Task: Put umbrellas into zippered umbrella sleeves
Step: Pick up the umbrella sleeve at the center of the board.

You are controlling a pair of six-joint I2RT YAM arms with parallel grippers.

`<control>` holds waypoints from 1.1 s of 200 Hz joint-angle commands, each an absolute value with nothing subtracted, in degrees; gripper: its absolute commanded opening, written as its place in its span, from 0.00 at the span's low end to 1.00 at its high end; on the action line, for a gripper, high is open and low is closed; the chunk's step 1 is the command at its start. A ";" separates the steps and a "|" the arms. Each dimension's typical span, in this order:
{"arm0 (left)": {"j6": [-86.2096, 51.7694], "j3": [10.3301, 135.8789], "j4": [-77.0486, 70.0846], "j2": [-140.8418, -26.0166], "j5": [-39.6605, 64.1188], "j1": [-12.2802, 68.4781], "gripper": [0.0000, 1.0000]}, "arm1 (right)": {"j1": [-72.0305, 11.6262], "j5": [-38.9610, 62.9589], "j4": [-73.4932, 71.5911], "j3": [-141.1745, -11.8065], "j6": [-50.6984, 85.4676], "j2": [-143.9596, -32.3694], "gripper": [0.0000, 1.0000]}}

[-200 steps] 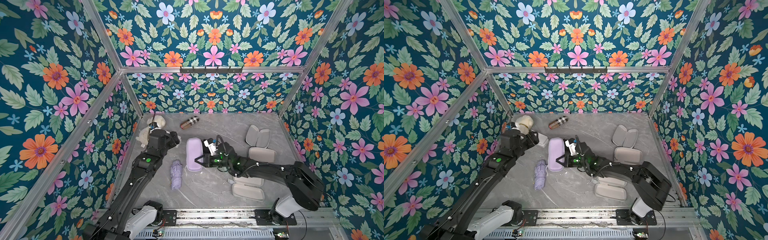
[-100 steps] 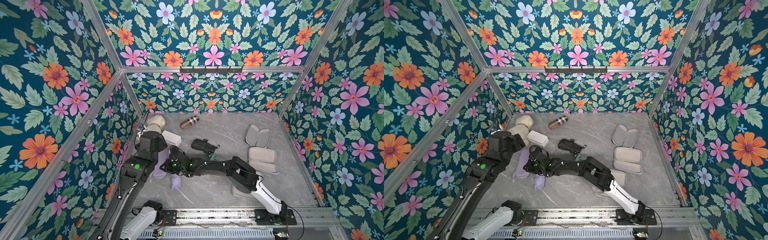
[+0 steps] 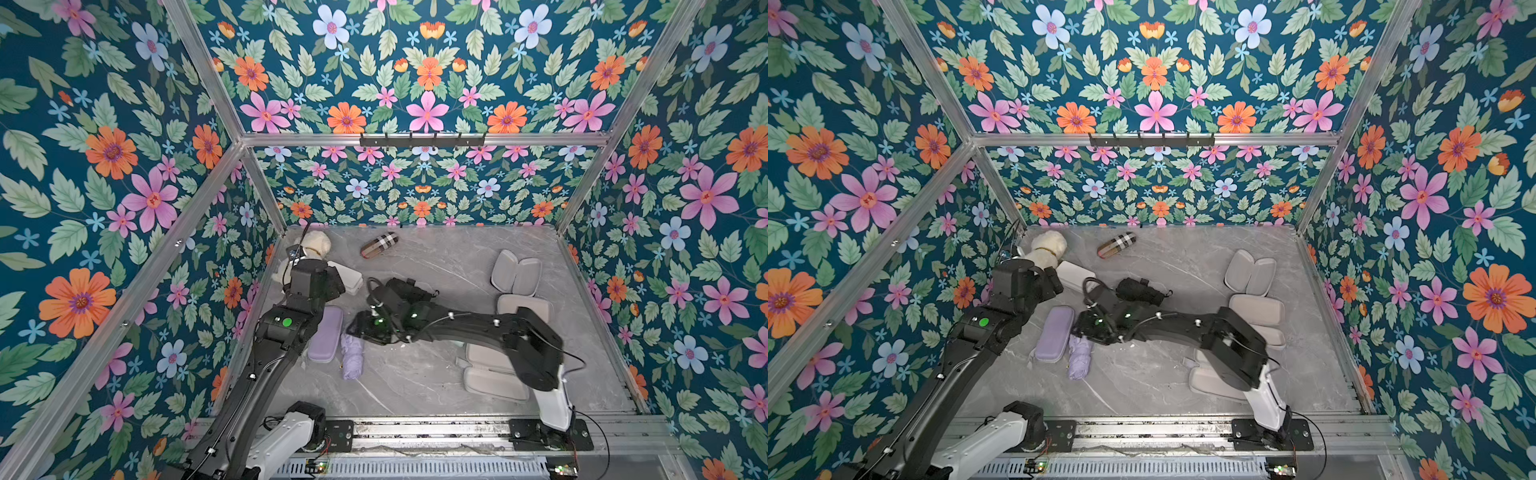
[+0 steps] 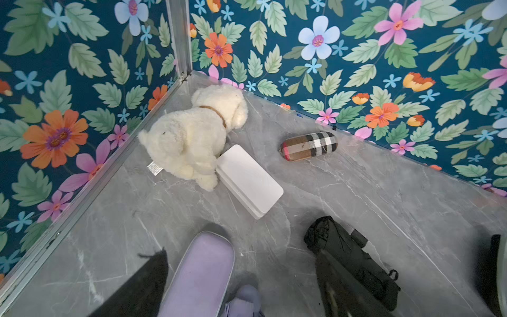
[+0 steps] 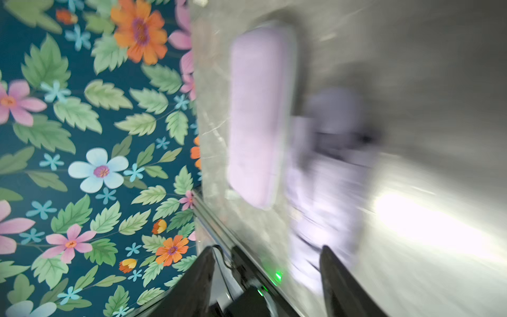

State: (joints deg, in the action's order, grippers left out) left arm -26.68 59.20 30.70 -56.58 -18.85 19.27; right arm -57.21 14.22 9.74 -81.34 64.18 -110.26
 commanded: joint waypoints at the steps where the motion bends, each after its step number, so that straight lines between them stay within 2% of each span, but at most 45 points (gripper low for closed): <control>1: -24.22 58.17 24.75 -59.59 -13.10 19.88 0.84 | -51.20 12.50 23.87 -76.11 57.13 -102.92 0.57; 25: -23.52 56.21 18.38 -64.94 -11.52 25.93 0.83 | -42.42 4.71 40.81 -73.95 48.00 -96.76 0.58; 52: -20.06 56.05 10.19 -70.65 -11.99 33.98 0.84 | -31.98 -3.63 49.16 -72.66 41.83 -89.74 0.64; 75: -19.69 56.17 5.46 -74.16 -7.55 36.23 0.85 | -23.89 -6.98 52.27 -70.41 40.69 -85.90 0.67; 105: -19.21 54.90 -0.02 -78.21 -4.42 36.39 0.85 | -22.05 -9.95 54.53 -70.17 38.79 -87.74 0.70; 139: -16.30 58.82 2.10 -81.64 -4.80 36.27 0.85 | -21.50 -11.74 52.96 -69.50 40.26 -93.87 0.71; 173: -17.27 57.67 0.92 -81.44 -4.59 36.12 0.86 | -20.51 -10.67 49.13 -69.24 38.08 -100.14 0.65; 200: -20.46 57.52 0.38 -83.04 -3.94 36.12 0.86 | -19.43 -10.01 47.12 -68.48 36.93 -103.45 0.53; 220: -21.77 57.63 -0.41 -84.05 -3.10 36.12 0.85 | -18.57 -9.71 44.04 -66.01 35.84 -103.59 0.40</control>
State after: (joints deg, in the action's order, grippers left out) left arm -19.62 57.39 1.89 -83.37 -4.21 36.14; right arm -19.33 -9.56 46.57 -67.72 37.30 -103.37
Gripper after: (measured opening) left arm 0.855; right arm 0.467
